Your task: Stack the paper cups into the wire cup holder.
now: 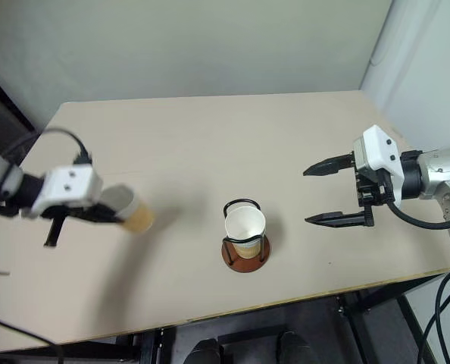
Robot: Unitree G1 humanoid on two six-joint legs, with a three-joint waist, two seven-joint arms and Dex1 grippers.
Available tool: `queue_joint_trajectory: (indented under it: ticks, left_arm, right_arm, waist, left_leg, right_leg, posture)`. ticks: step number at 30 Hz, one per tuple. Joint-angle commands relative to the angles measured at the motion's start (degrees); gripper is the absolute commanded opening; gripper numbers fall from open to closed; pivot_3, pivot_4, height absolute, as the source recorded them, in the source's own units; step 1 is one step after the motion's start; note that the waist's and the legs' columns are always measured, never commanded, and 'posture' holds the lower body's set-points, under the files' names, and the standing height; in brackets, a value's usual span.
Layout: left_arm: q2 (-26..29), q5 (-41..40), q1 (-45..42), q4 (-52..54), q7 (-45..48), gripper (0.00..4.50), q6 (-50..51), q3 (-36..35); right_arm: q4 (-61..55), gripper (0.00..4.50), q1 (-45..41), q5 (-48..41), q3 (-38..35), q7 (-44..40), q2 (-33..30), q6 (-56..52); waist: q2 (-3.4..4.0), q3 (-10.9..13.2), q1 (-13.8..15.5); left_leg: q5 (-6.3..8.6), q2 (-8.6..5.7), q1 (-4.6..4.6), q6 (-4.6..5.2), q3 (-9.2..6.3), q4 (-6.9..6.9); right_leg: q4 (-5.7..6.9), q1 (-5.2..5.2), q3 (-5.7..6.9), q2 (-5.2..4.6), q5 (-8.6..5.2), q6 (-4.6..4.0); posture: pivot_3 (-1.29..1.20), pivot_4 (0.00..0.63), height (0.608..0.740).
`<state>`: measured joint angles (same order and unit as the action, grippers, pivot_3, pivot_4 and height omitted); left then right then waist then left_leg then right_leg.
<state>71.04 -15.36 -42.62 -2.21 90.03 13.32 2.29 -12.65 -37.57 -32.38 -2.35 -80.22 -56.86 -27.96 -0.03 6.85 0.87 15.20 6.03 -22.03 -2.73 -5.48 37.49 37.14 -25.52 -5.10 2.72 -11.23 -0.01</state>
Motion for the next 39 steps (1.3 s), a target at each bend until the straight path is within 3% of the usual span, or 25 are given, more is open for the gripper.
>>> queue_joint_trajectory:
  ticks: [1,6,13,25,29,32,36,39]
  left_arm:
    - [-3.9,-9.6,-13.2,2.5,2.5,0.03,2.6,1.6]
    - [-9.0,-19.4,-25.2,1.7,2.5,0.03,-3.2,16.2]
    - [-11.5,-22.7,-32.7,-0.9,2.5,0.03,-13.1,33.0]
    - [-14.6,-17.4,-31.8,-3.2,2.5,0.03,-20.3,41.6]
    - [-15.0,-16.5,-31.3,-2.6,2.5,0.94,-19.7,41.7]
    - [-15.1,-15.7,-31.1,-2.3,2.5,2.08,-19.2,41.3]
    - [-17.7,-13.6,-28.2,-3.8,1.9,3.49,-17.7,33.9]
    - [-17.2,-15.5,-24.8,-3.3,-3.6,3.49,-9.0,25.8]
  right_arm:
    - [-0.8,4.50,1.1,-2.7,-6.1,-1.7,-3.2,0.4]
    - [-2.0,4.50,4.2,-4.0,-11.8,-0.5,-6.2,-0.2]
    - [-6.2,4.50,9.0,-4.8,-15.3,2.4,-7.8,-1.7]
    - [-9.3,4.50,12.3,-5.6,-17.2,5.3,-8.8,-2.6]
    - [-9.6,4.50,12.4,-5.9,-17.0,5.6,-8.9,-2.6]
    - [-9.2,4.50,11.9,-5.7,-16.2,5.4,-8.9,-2.2]
    - [-6.8,4.50,8.9,-4.5,-11.9,4.6,-7.2,-0.4]
    - [-2.6,4.50,5.0,-2.2,-6.7,3.8,-5.0,1.1]
  waist:
    - [0.00,0.0,0.3]
    - [0.23,0.0,0.6]
    - [0.16,0.0,0.0]
    - [0.18,0.0,0.2]
    - [0.17,0.0,0.2]
    - [0.18,0.0,0.2]
    - [0.19,0.0,0.2]
    - [0.19,0.0,-0.1]
  left_leg:
    - [0.01,-0.04,-0.02,0.01,0.01,0.04]
    - [0.27,-0.32,-0.11,0.42,0.20,0.44]
    - [0.56,-0.44,0.02,0.90,0.52,0.75]
    - [0.78,-0.49,0.03,1.30,0.86,0.94]
    - [0.83,-0.49,0.01,1.38,0.89,0.98]
    - [0.86,-0.49,0.01,1.44,0.92,1.01]
    - [0.91,-0.49,0.01,1.53,0.96,1.03]
    - [0.92,-0.47,0.06,1.57,0.99,1.07]
  right_leg:
    - [-0.02,0.02,-0.02,-0.01,0.00,0.00]
    - [-0.15,0.20,-0.43,-0.11,-0.03,0.45]
    - [-0.24,0.27,-1.29,0.09,0.29,1.35]
    - [-0.29,0.29,-1.44,0.06,0.20,1.45]
    - [-0.28,0.29,-1.43,0.07,0.19,1.47]
    - [-0.28,0.29,-1.43,0.07,0.18,1.48]
    - [-0.27,0.29,-1.43,0.07,0.17,1.49]
    - [-0.24,0.29,-1.43,0.08,0.18,1.49]
  posture:
    - [0.00,0.150,0.740]
    - [0.00,0.150,0.740]
    - [0.00,0.150,0.740]
    - [0.00,0.150,0.740]
    - [0.00,0.150,0.740]
    - [0.00,0.150,0.740]
    - [0.00,0.150,0.740]
    - [0.00,0.150,0.740]
